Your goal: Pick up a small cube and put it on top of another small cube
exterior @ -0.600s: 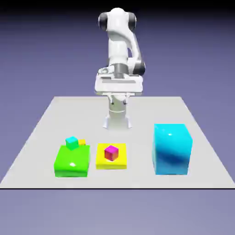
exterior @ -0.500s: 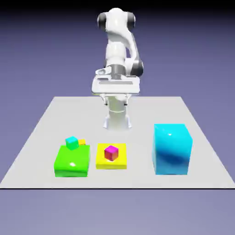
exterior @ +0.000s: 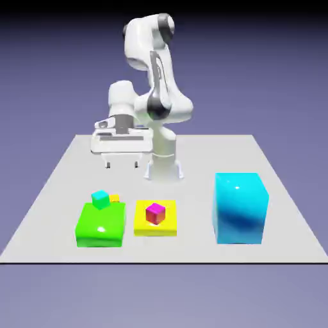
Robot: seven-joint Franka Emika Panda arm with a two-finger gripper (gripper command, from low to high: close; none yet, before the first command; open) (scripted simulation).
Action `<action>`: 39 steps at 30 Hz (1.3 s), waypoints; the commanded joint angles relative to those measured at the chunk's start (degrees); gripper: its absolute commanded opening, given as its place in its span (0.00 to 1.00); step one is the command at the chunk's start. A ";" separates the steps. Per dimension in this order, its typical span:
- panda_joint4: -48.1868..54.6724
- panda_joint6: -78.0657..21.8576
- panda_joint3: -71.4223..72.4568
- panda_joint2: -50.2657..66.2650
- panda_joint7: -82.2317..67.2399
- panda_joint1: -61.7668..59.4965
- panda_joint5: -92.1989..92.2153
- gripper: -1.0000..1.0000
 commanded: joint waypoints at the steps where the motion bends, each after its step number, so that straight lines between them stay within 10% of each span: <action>1: -0.35 0.22 -2.02 0.17 -2.50 0.71 0.89 0.50; 22: -7.71 4.77 -44.47 3.82 -54.82 15.57 19.55 0.50; 39: -1.85 21.95 -76.63 -11.80 -60.56 46.02 17.28 0.50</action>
